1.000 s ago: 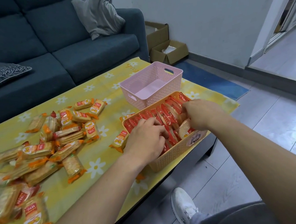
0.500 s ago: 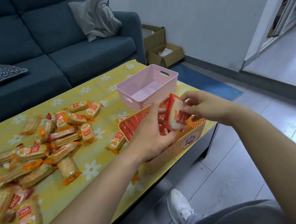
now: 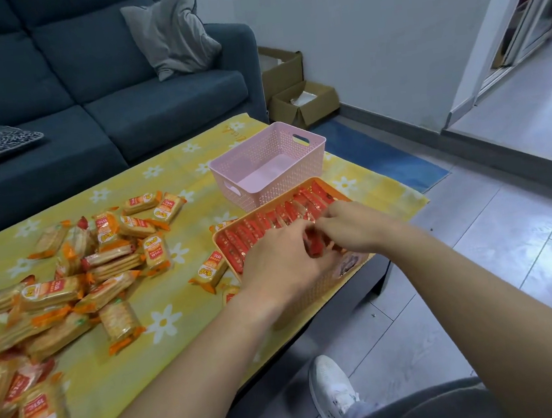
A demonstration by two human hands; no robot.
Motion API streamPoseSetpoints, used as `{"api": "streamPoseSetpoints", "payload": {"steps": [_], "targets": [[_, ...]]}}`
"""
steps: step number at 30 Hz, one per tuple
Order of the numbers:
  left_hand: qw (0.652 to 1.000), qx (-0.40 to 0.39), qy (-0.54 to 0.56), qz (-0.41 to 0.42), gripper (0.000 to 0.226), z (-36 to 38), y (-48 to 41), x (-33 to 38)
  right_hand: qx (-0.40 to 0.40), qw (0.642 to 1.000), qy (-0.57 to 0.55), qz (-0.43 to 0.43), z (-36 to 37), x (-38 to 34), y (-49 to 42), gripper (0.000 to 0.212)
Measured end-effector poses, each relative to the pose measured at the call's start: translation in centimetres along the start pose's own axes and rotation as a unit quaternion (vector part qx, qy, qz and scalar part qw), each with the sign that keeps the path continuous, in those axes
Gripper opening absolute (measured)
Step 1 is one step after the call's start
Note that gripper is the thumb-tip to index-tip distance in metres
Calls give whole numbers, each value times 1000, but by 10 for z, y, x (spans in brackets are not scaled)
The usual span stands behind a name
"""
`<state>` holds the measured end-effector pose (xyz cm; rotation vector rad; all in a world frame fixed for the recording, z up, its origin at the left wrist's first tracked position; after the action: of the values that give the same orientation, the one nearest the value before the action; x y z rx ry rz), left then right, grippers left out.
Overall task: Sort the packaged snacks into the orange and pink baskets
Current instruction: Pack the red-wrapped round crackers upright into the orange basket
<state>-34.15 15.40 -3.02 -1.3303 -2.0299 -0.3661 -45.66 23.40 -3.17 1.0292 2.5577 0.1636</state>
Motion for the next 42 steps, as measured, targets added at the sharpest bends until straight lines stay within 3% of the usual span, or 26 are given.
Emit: {"api": "streamPoseSetpoints", "payload": {"steps": [6,9,12,18,21,25,29,31,35,42], "targets": [[991,-36,-121,34,38,3,-3,-8,-62,998,23,-12,16,-12,-4,37],[994,-84,-59,34,39,8,-9,-18,-69,997,14,-10,14,-7,-7,33],[996,-69,37,38,36,3,-16,-26,-37,999,1,-12,5,3,-8,34],[999,-23,-27,24,17,8,-14,-32,-58,996,58,-29,19,0,-8,10],[998,-37,-45,15,19,11,-13,-28,-51,991,123,-1,17,-7,-6,17],[1000,-14,0,12,22,-13,-10,-22,55,975,215,23,-6,-37,8,20],[999,42,9,-32,20,-55,12,-41,185,962,201,-19,-14,-86,17,22],[994,57,11,-88,21,-79,26,-65,205,968,131,-56,-9,-110,17,12],[972,36,-24,-231,30,-122,68,-141,121,982,-16,-140,20,-164,12,26],[939,99,-34,-328,22,-196,128,-224,-55,969,77,-227,106,-251,-15,53]]}}
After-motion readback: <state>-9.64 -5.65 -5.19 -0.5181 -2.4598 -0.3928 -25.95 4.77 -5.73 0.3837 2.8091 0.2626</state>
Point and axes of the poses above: each hand's wrist, its own y-axis away from the middle knuckle, its own z-axis out of the palm, x = y × z, the point moved 4 cm from there along -y, towards the middle knuckle, and after that the axes turned 15 degrees about y, right-handed, at the moved point
